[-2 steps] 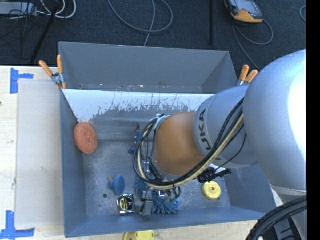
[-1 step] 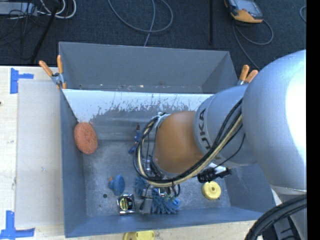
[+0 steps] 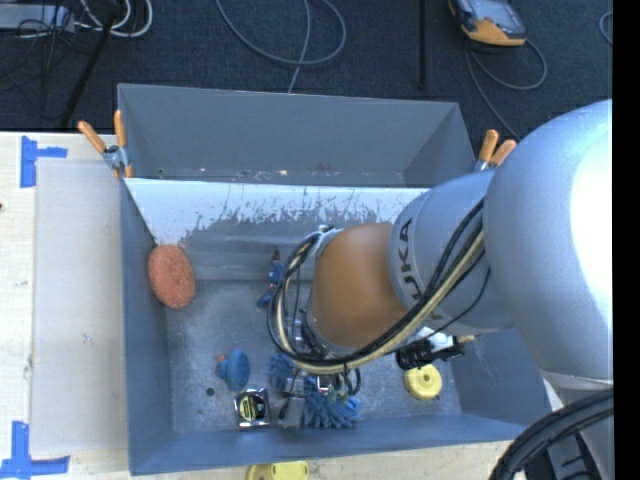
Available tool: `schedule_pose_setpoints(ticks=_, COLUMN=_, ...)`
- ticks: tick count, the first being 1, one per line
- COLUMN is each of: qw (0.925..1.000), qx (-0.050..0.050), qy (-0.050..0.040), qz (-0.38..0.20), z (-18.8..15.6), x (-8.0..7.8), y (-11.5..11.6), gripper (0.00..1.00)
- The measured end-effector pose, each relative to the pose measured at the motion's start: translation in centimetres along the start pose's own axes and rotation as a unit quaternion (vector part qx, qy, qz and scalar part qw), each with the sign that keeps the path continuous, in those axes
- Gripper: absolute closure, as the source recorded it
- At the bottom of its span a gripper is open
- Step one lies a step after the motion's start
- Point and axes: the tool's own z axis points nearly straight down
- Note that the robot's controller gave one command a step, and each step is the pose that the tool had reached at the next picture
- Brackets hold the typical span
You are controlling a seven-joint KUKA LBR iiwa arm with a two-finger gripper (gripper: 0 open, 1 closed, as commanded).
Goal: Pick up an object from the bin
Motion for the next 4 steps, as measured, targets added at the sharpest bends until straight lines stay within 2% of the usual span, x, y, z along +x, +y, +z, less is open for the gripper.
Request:
schedule_pose_setpoints(ticks=1, qw=0.9986, qx=0.001, qy=0.0021, qz=-0.053, z=0.1, x=-2.6, y=-1.4, gripper=0.00)
schedule_pose_setpoints(ticks=2, qw=0.9887, qx=0.001, qy=0.0003, qz=0.150, z=-0.4, x=-0.2, y=-7.1, gripper=1.00)
schedule_pose_setpoints(ticks=3, qw=0.9886, qx=0.001, qy=0.0008, qz=0.151, z=-0.4, x=-0.1, y=-7.3, gripper=0.00)
schedule_pose_setpoints(ticks=4, qw=0.9883, qx=0.001, qy=0.0008, qz=0.153, z=-0.4, x=-0.1, y=-7.3, gripper=1.00)
